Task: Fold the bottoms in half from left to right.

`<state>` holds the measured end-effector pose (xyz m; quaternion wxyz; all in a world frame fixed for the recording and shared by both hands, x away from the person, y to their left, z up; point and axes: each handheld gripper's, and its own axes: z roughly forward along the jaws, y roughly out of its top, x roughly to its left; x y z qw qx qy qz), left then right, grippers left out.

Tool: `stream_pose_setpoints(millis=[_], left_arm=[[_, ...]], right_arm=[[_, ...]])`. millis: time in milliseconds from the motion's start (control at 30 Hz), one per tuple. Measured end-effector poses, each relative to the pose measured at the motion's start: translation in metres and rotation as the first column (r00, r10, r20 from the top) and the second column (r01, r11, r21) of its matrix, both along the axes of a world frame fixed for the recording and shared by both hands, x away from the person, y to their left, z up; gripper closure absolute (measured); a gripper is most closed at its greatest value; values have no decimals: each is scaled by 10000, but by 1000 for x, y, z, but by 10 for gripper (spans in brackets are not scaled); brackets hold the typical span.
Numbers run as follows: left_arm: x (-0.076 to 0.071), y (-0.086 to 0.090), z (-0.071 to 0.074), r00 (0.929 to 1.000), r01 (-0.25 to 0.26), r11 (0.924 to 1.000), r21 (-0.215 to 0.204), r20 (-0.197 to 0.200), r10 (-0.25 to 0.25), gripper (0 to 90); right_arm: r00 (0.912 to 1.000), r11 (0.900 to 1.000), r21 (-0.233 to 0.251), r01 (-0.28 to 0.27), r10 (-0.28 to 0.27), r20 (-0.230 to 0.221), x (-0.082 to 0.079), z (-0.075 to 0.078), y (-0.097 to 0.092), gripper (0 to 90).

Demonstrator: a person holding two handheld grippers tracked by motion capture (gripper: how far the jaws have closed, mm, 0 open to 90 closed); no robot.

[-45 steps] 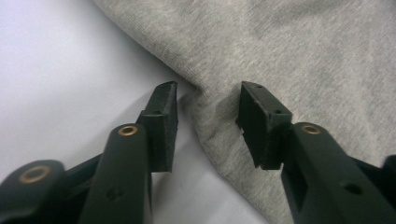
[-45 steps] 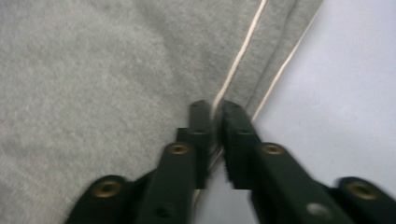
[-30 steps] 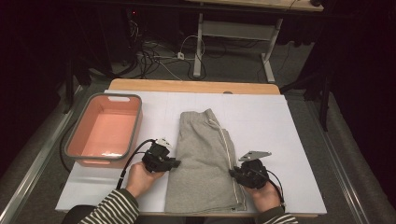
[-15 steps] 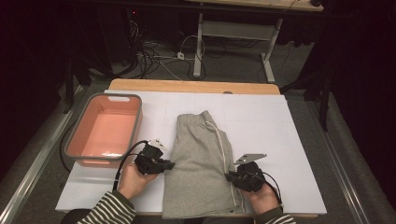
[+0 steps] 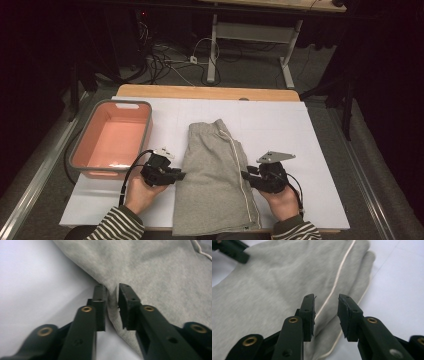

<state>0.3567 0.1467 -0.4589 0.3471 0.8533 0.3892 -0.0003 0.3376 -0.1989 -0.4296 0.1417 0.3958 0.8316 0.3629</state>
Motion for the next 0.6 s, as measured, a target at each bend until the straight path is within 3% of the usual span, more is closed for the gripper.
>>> stream_pose_setpoints(millis=[167,267,333,367,433,500,600], left_arm=[[4,2,0,9986,-456,9989,-110,266,459,603],[9,-2,-5,9982,-561,9984,-95,226,563,568],[11,-3,-6,9981,-572,9983,-71,223,573,564],[13,-5,-7,9979,-594,9982,0,243,594,564],[13,-6,-7,9980,-580,9983,55,254,578,561],[14,-7,-9,9980,-577,9982,129,253,574,561],[16,-8,-12,9989,-459,9987,226,105,457,560]], right_arm=[[9997,9997,-99,215,-217,-145,29,-5,10,666],[9994,9995,27,326,-326,-149,52,-5,21,658],[9990,9993,-3,386,-386,-208,56,-5,24,651],[9986,9984,-280,498,-503,-178,66,-8,30,648],[9984,9981,-326,514,-521,-213,68,-10,32,679],[9987,9972,-633,407,-426,-287,72,-12,35,815],[9986,9952,-849,488,-503,-162,75,-13,31,841]])
